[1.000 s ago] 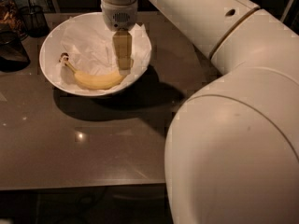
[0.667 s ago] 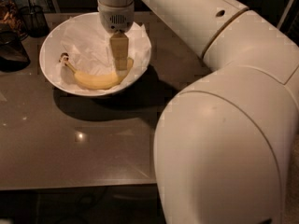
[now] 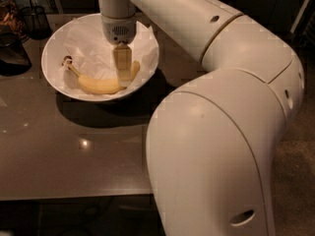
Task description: Pick banana from white bowl
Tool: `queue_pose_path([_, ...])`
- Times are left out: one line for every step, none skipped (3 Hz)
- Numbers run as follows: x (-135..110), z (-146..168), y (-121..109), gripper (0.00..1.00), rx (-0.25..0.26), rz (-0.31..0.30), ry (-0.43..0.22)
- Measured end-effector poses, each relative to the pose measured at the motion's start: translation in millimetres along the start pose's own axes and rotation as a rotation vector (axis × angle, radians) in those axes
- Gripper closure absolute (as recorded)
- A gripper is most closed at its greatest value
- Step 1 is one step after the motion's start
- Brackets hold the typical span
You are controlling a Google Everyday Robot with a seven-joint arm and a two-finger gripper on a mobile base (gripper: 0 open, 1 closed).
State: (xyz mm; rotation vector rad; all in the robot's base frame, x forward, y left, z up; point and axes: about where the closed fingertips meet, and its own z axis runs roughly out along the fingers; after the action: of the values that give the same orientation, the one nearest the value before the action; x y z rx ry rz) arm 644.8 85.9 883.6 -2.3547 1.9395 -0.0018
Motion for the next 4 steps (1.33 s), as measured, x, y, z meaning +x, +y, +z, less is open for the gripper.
queue_pose_path([-0.5,12.5,3.9,0.19,-0.036,0.01,-0.007])
queue_pose_path([-1.0,23.7,7.0,0.33,-0.068,0.025,-0.021])
queue_pose_path([-2.5,31.5,9.7,0.36,-0.095,0.035,-0.034])
queue_pose_path([-4.1,37.6,12.6,0.35,-0.118,0.046,-0.046])
